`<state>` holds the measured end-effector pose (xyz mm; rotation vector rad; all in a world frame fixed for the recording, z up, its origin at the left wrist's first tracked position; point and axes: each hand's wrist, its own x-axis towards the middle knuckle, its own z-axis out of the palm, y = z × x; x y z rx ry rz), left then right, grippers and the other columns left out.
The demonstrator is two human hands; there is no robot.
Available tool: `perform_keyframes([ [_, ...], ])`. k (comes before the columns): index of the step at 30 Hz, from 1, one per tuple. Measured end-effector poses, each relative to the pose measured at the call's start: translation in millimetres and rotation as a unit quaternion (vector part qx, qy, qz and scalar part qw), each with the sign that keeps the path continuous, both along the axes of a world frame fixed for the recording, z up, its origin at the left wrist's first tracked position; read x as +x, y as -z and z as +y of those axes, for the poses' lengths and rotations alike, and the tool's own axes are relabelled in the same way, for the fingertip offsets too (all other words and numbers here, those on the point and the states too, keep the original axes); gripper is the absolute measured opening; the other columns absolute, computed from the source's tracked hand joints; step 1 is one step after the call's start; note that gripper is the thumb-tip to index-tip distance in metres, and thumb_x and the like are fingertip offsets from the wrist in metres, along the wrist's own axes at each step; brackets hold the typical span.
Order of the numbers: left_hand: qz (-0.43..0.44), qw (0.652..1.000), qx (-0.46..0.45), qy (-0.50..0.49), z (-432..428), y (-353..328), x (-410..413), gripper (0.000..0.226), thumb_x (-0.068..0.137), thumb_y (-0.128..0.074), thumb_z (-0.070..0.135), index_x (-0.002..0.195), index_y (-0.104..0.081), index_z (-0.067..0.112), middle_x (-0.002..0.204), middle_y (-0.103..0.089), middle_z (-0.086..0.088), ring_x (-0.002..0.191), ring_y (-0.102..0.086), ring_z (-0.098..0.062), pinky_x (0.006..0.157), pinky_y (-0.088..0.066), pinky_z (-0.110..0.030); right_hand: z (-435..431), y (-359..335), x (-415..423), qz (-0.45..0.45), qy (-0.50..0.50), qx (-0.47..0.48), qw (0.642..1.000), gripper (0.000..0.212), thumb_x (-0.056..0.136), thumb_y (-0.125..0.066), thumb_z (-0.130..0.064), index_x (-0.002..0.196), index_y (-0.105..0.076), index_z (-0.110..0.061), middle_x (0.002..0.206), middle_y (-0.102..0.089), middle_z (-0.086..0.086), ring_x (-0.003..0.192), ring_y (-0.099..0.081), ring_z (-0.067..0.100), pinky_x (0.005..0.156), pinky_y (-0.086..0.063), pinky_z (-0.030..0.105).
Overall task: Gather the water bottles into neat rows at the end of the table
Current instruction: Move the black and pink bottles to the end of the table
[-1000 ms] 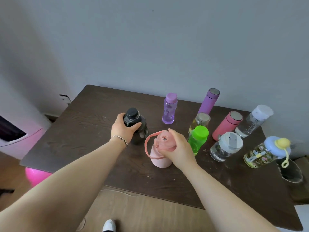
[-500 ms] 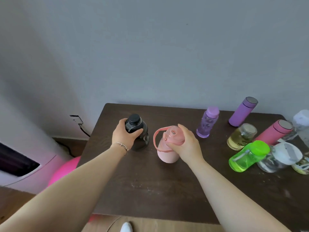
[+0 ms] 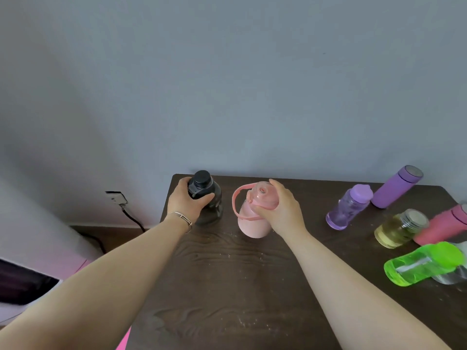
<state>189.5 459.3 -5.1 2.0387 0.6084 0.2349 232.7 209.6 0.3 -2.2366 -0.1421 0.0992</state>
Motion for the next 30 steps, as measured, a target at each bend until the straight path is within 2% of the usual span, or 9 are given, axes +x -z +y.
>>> perform_keyframes([
  [9,0.011,1.0,0.002,-0.013,27.9,26.3,76.1,0.066,0.071,-0.082,0.036,0.127,-0.049,0.024,0.109,-0.061,0.005,0.098,-0.058,-0.019,0.086,-0.047,-0.033,49.6,27.8,96.3,-0.017,-0.032,-0.003,0.999,0.085,0.071,-0.084,-0.037,0.144,-0.041,-0.03,0.142,-0.049,-0.005,0.129,-0.046,0.016,0.092,-0.036,0.025],
  [15,0.011,0.999,0.003,-0.034,33.8,43.5,115.0,0.067,0.069,-0.083,0.038,0.125,-0.05,0.024,0.109,-0.063,0.004,0.096,-0.058,-0.019,0.085,-0.048,-0.033,67.1,44.6,141.9,-0.023,-0.041,-0.015,0.999,0.087,0.072,-0.084,-0.04,0.145,-0.039,-0.029,0.143,-0.047,-0.004,0.13,-0.044,0.015,0.092,-0.034,0.023],
  [23,0.02,0.999,0.018,-0.04,37.4,50.9,139.0,0.066,0.069,-0.082,0.04,0.125,-0.051,0.022,0.112,-0.064,0.003,0.1,-0.058,-0.021,0.088,-0.05,-0.037,69.5,60.0,161.2,-0.02,-0.04,-0.01,0.999,0.088,0.072,-0.085,-0.038,0.146,-0.039,-0.027,0.142,-0.048,-0.002,0.13,-0.045,0.017,0.096,-0.036,0.025],
  [30,0.032,0.999,0.021,-0.029,39.5,50.2,142.4,0.067,0.07,-0.082,0.041,0.126,-0.05,0.024,0.104,-0.059,0.008,0.097,-0.056,-0.019,0.087,-0.048,-0.033,63.4,70.3,161.8,-0.012,-0.047,-0.026,0.998,0.089,0.072,-0.084,-0.043,0.146,-0.037,-0.03,0.143,-0.046,-0.002,0.129,-0.046,0.017,0.094,-0.036,0.025],
])
